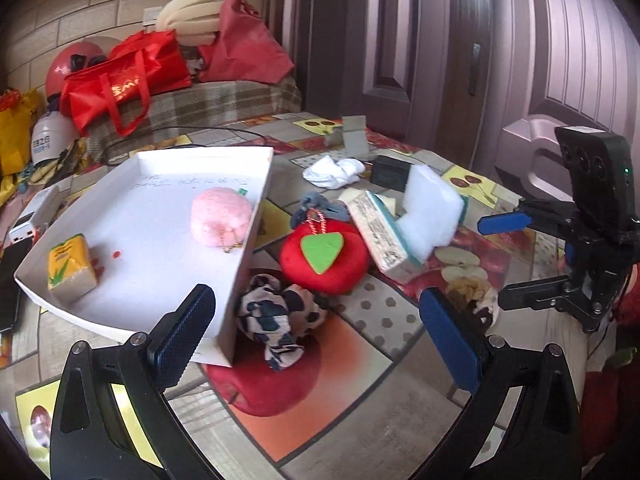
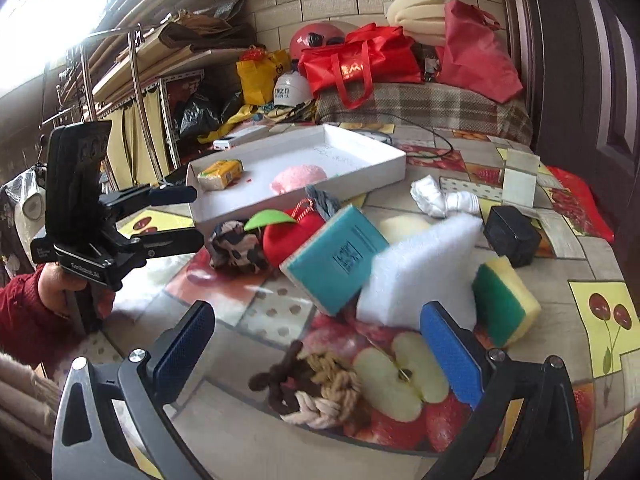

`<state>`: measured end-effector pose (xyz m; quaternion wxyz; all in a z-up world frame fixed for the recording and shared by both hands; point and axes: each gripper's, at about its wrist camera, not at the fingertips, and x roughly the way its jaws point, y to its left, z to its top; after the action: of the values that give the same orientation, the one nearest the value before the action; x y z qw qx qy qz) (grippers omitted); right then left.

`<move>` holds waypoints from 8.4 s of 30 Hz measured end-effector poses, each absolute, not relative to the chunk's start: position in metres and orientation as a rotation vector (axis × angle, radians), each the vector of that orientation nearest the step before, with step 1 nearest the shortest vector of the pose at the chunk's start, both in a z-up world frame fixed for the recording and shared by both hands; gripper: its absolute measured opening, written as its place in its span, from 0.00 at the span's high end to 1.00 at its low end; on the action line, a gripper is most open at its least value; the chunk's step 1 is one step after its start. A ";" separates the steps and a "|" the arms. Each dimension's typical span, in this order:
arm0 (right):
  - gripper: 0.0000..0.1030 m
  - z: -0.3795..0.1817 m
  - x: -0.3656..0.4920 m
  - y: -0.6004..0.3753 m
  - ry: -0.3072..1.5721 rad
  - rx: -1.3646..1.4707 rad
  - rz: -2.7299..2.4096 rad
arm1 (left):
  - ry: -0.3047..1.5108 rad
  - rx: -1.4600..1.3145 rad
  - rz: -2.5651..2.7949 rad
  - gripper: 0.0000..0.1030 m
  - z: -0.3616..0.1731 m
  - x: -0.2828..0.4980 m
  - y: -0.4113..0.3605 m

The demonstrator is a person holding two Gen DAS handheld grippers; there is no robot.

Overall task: Organize soft objects
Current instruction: 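Grasp the cow-print cloth with the left tool while the right tool grasps the brown rope knot, then carry the cow-print cloth into the white box and release while the right tool drops the rope knot there, then withdraw both open tools from the box back toward the table items, then grasp the white tissue pack with the left tool while the right tool grasps the yellow-green sponge, then carry the white pack into the white box and release while the right tool drops the sponge there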

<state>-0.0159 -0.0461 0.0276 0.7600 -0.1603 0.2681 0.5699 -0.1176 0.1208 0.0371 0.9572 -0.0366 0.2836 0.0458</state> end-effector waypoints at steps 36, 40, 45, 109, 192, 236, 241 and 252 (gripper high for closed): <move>0.65 0.001 0.072 -0.098 0.820 -0.296 1.035 | 0.806 -0.089 0.107 0.01 0.015 -0.091 0.096; 0.65 0.001 0.071 -0.097 0.817 -0.306 1.040 | 0.887 -0.062 0.107 0.44 0.002 -0.083 0.090; 0.66 0.001 0.062 -0.093 0.797 -0.348 1.062 | 0.849 -0.020 0.043 0.56 0.007 -0.093 0.076; 0.66 0.044 -0.047 0.148 0.375 -0.184 1.240 | 0.387 -0.193 0.836 0.55 0.047 -0.112 0.279; 0.01 0.046 0.044 -0.079 0.398 -0.187 0.960 | 0.404 -0.114 0.251 0.00 0.051 -0.112 0.128; 0.72 0.052 0.054 -0.090 0.331 -0.106 0.971 | 0.372 0.001 0.227 0.74 0.056 -0.096 0.087; 0.72 0.051 0.041 -0.073 0.328 -0.128 1.032 | 0.352 0.007 0.276 0.74 0.055 -0.106 0.101; 0.72 0.046 0.009 -0.032 0.302 -0.220 1.152 | 0.319 -0.034 0.447 0.74 0.053 -0.131 0.145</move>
<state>0.0087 -0.0321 0.0460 0.8221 -0.1033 0.1419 0.5416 -0.1311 0.1448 0.0528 0.9624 -0.0168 0.1573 0.2209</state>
